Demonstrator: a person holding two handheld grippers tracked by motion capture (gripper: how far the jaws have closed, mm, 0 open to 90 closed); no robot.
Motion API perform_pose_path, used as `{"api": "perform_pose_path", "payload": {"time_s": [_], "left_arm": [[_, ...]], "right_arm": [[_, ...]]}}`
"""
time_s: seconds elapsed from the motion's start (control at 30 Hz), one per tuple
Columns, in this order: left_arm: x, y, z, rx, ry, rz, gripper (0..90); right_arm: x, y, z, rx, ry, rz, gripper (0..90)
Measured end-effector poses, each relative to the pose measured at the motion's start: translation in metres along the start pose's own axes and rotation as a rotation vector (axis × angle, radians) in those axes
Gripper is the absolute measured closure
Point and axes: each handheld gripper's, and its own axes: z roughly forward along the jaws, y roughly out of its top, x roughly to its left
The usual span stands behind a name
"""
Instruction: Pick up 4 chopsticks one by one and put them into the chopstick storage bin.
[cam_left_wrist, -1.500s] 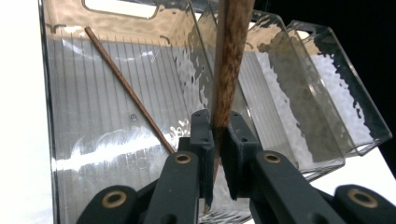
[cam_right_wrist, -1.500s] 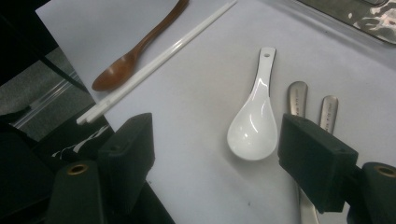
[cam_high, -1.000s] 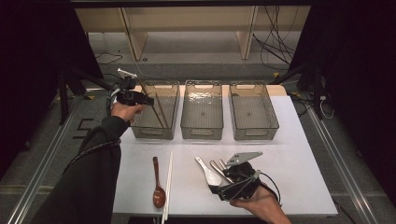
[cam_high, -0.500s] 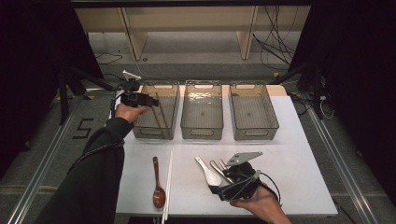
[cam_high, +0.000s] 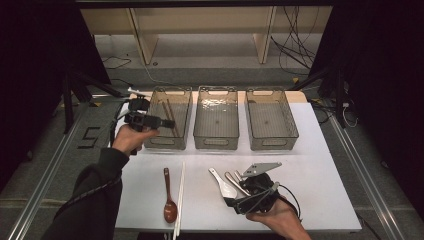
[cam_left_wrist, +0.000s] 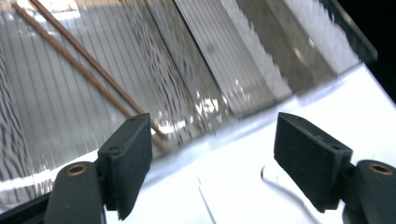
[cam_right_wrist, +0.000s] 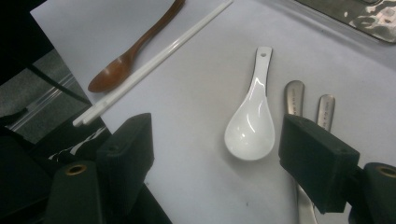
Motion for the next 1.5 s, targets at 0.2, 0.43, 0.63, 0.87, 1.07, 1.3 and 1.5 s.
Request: {"api": "perform_pose_path", "payload": {"time_s": [0.2, 0.43, 0.63, 0.87, 1.07, 1.3, 1.5], "left_arm": [[-0.016, -0.036, 0.009, 0.092, 0.030, 0.060, 23.4], [-0.035, -0.067, 0.025, 0.195, 0.071, 0.111, 23.0], [-0.045, -0.086, 0.036, 0.257, 0.067, 0.122, 23.3], [-0.048, -0.098, 0.039, 0.281, 0.054, 0.118, 29.3], [-0.050, -0.105, 0.043, 0.311, 0.050, 0.134, 36.2], [-0.052, -0.111, 0.050, 0.359, 0.056, 0.158, 47.3], [-0.051, -0.113, 0.053, 0.381, 0.049, 0.157, 53.1]], "right_arm": [[0.002, 0.001, 0.002, 0.006, -0.004, -0.001, 26.6], [0.001, 0.000, -0.001, 0.001, -0.006, -0.003, 26.6], [0.003, 0.000, -0.001, 0.002, -0.007, -0.006, 26.6], [0.004, 0.000, 0.000, 0.002, -0.005, -0.009, 26.6], [0.005, 0.000, 0.000, 0.004, -0.004, -0.008, 26.6], [0.006, 0.000, 0.001, 0.007, -0.001, -0.011, 26.6], [0.006, 0.000, 0.002, 0.010, 0.002, -0.008, 26.6]]}}
